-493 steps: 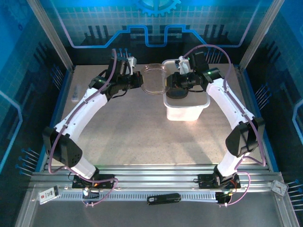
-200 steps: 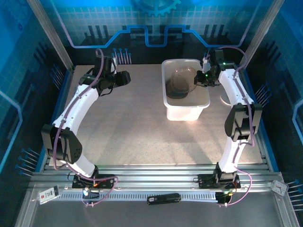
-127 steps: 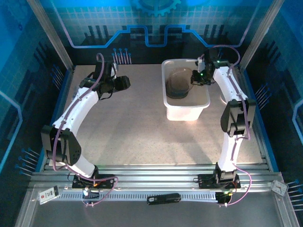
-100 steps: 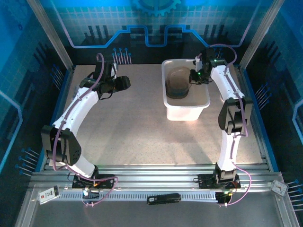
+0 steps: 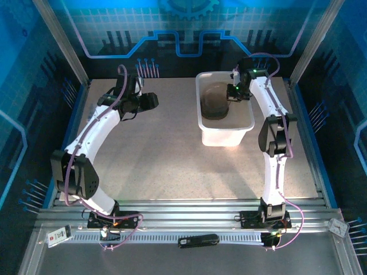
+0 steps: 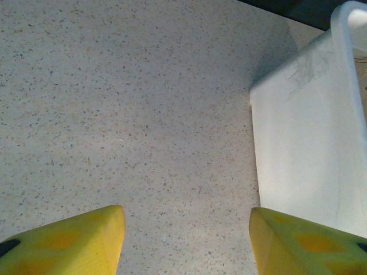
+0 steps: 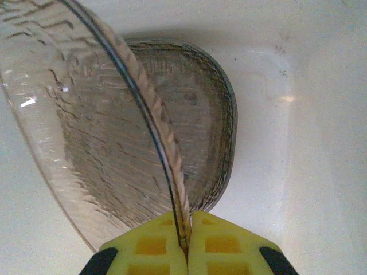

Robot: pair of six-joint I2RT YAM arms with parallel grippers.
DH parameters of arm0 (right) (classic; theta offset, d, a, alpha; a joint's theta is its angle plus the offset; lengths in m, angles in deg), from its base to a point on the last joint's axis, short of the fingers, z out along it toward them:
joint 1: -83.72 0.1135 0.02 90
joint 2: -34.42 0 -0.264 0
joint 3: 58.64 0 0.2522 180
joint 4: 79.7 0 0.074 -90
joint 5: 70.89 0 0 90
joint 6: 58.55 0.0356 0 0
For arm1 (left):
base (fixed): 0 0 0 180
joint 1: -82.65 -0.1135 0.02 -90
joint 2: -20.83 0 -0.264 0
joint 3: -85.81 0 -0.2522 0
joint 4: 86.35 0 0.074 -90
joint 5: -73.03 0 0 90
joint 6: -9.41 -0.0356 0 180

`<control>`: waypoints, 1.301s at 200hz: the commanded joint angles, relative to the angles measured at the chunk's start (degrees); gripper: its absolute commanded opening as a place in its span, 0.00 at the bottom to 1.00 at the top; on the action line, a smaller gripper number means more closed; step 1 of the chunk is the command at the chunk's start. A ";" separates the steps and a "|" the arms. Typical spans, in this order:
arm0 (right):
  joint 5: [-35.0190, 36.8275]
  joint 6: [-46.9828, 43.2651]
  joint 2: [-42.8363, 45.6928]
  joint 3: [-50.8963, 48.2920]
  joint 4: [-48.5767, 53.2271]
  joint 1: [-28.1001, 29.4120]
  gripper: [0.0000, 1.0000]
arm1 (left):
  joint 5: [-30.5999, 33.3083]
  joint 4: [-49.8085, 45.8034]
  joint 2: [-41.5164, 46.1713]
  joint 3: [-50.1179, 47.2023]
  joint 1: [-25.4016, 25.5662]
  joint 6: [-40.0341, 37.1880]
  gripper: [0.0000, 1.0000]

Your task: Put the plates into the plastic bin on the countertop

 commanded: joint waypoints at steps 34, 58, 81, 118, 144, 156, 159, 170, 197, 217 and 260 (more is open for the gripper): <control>1.12 0.01 -5.65 5.79 4.79 1.61 0.14 | -1.44 -0.07 -1.33 1.46 -0.66 -0.04 0.60; 2.49 0.09 -6.01 7.28 5.47 2.55 0.15 | -1.53 -0.02 -1.58 1.40 -0.66 0.05 0.60; 3.78 0.77 -6.83 8.53 6.17 2.86 0.15 | -1.62 0.08 -1.72 1.24 -0.69 0.14 0.60; 4.20 1.53 -9.50 11.40 6.98 2.84 0.21 | -1.71 0.04 -2.03 1.43 -0.75 0.04 0.60; 4.05 1.88 -11.56 15.03 8.99 2.95 0.33 | -1.71 -0.24 -2.03 1.47 -0.75 0.04 0.60; 4.53 1.78 -11.92 16.40 9.59 3.16 0.41 | -1.64 -0.25 -1.99 1.38 -0.75 0.04 0.60; 4.73 1.78 -11.96 16.66 9.61 3.13 0.44 | -1.65 -0.27 -1.94 1.39 -0.75 0.06 0.60; 5.36 1.78 -11.92 17.47 9.88 3.13 0.48 | -1.68 -0.36 -1.95 1.40 -0.75 0.06 0.60; 6.11 1.52 -12.13 19.66 10.87 3.12 0.60 | -1.74 -0.27 -1.79 1.27 -0.75 0.21 0.60; 7.09 1.34 -12.67 22.12 12.68 3.21 0.66 | -1.86 -0.19 -1.66 1.12 -0.80 0.36 0.60; 6.74 0.38 -13.68 25.51 14.16 3.54 0.70 | -1.88 -0.10 -1.24 0.73 -0.79 0.30 0.60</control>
